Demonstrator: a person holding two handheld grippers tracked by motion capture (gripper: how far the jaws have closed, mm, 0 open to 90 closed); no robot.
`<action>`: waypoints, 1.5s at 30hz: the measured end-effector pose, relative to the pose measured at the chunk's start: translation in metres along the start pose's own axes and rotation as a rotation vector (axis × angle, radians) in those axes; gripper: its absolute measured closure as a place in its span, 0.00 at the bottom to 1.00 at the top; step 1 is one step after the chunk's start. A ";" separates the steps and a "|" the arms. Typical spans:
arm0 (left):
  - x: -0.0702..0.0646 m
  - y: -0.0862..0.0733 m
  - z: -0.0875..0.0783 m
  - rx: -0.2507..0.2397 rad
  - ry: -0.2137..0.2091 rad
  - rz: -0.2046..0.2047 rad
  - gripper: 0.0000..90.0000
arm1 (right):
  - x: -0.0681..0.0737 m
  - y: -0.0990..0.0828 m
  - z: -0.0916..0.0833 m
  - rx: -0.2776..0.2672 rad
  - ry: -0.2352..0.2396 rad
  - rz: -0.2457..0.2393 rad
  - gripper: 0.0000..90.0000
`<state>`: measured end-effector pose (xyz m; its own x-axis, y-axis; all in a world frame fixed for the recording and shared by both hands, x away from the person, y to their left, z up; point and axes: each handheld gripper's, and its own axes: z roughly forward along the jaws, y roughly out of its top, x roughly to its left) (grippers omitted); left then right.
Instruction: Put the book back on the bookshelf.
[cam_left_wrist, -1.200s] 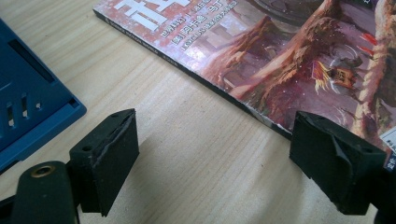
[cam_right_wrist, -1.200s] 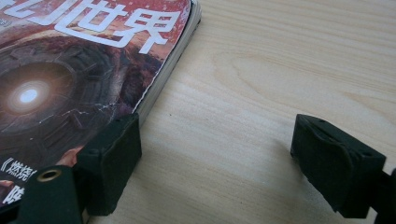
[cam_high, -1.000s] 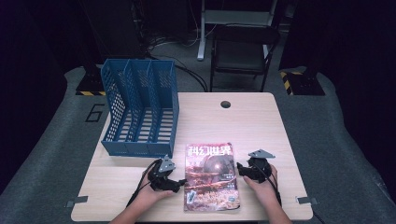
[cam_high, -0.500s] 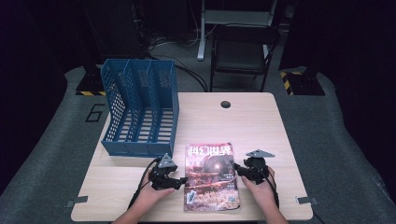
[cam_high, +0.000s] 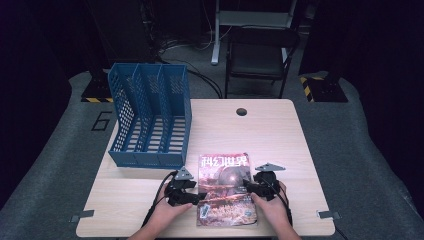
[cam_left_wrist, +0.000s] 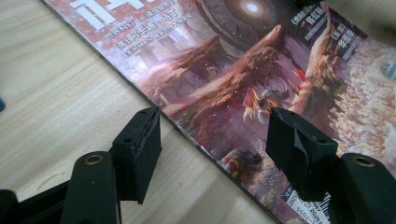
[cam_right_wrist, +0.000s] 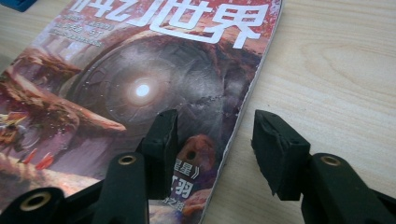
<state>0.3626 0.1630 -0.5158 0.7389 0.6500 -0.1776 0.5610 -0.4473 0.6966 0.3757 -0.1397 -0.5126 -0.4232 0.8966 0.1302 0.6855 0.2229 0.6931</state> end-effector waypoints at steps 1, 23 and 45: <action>-0.001 0.000 0.001 0.000 0.009 0.012 0.39 | -0.001 0.000 0.001 -0.003 0.001 0.012 0.54; -0.016 -0.002 0.010 -0.009 0.043 0.077 0.32 | 0.004 -0.002 0.003 -0.006 0.042 0.082 0.56; -0.021 -0.011 0.006 -0.034 0.055 0.078 0.33 | 0.013 -0.006 -0.003 0.022 -0.002 0.112 0.56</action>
<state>0.3432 0.1499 -0.5238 0.7575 0.6474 -0.0843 0.4892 -0.4773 0.7300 0.3640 -0.1301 -0.5131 -0.3418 0.9172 0.2045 0.7412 0.1294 0.6587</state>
